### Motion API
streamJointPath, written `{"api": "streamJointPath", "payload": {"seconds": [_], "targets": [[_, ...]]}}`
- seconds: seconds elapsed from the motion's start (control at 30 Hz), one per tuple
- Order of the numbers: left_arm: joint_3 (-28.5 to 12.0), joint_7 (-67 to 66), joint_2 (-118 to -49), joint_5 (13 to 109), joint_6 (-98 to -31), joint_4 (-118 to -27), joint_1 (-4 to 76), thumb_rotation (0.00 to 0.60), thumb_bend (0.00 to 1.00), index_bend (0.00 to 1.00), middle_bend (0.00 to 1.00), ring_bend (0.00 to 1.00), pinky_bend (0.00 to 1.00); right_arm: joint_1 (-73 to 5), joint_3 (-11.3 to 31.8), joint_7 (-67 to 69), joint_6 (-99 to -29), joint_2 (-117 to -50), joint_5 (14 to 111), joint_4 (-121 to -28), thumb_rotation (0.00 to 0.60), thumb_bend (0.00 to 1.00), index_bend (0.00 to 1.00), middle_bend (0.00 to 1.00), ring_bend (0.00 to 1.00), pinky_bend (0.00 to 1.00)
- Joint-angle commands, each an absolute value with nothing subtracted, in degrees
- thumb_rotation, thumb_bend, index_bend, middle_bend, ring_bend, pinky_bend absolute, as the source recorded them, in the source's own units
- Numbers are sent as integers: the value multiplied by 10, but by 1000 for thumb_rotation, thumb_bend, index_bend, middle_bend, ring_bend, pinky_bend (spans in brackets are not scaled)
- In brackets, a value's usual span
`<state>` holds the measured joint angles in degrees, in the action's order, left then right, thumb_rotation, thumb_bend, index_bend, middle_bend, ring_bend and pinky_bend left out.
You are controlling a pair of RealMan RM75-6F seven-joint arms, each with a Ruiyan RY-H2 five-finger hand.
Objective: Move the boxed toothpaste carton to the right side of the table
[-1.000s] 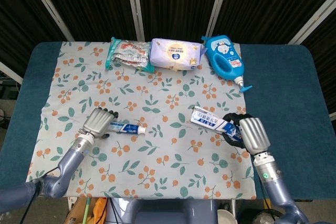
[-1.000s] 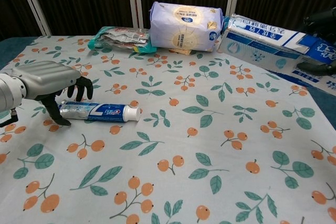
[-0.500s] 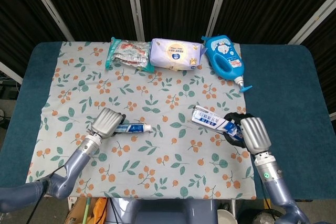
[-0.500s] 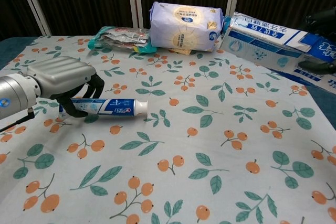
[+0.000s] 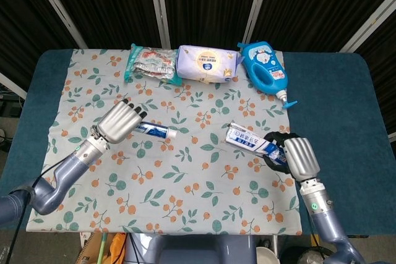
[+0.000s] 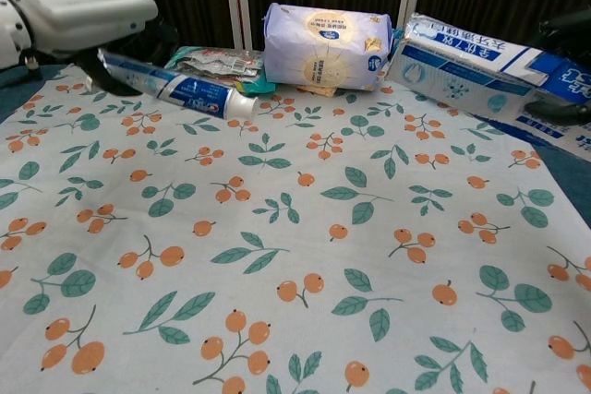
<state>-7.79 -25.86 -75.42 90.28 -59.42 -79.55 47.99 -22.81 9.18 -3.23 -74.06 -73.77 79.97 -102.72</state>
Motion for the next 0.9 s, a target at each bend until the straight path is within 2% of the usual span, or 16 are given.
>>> {"api": "streamJointPath", "payload": {"seconds": [0.03, 0.2, 0.4, 0.9], "targets": [[-101, -247, -713, 947, -595, -804, 526, 600, 482, 605, 704, 672, 640, -228, 91, -31, -741, -737, 803, -1031, 600, 336, 487, 524, 509, 454], [-125, -265, -690, 954, -569, -828, 565, 600, 483, 606, 703, 672, 640, -227, 87, -29, -742, -737, 814, -1040, 600, 336, 487, 524, 508, 454], [-139, -306, -696, 940, -541, -850, 591, 600, 482, 608, 705, 672, 640, -224, 86, -27, -749, -734, 823, -1052, 600, 337, 487, 524, 508, 454], [-166, -374, -719, 903, -531, -888, 623, 600, 482, 613, 710, 673, 640, -220, 92, -5, -751, -722, 821, -1072, 600, 337, 487, 524, 508, 454]]}}
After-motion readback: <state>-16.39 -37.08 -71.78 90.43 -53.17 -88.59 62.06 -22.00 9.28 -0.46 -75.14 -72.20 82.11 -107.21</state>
